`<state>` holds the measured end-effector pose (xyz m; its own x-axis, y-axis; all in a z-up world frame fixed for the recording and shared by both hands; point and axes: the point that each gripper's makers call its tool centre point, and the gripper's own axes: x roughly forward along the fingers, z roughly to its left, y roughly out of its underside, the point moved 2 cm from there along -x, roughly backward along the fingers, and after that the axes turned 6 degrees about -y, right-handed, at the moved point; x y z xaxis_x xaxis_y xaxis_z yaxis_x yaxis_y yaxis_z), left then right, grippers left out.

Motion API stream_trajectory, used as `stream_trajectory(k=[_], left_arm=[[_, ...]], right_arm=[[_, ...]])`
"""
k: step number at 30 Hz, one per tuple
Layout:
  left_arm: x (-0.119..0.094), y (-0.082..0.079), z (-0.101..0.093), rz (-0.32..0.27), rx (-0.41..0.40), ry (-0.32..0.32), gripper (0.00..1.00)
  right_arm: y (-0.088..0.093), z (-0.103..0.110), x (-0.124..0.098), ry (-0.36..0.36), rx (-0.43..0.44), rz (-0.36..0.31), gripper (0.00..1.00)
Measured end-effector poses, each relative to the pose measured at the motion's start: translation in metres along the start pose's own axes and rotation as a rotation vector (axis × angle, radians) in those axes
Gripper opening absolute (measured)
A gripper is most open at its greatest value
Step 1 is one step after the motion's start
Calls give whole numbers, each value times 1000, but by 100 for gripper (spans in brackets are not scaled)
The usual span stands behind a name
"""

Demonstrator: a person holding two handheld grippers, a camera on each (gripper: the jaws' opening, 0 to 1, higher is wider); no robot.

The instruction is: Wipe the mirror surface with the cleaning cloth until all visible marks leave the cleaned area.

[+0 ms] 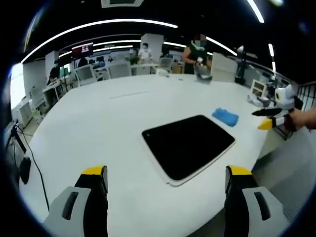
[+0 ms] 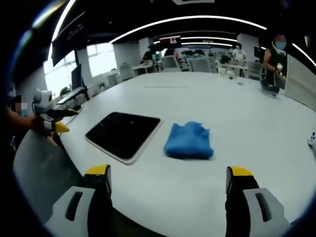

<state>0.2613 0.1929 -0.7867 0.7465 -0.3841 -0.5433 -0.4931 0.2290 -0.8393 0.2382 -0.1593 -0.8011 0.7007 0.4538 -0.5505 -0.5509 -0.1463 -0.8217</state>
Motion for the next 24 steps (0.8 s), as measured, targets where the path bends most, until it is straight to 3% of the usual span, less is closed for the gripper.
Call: stream_trajectory(k=[24], left_arm=[[1, 2, -3, 7, 0, 17, 99]], right_arm=[[-1, 2, -1, -5, 25, -13, 96]])
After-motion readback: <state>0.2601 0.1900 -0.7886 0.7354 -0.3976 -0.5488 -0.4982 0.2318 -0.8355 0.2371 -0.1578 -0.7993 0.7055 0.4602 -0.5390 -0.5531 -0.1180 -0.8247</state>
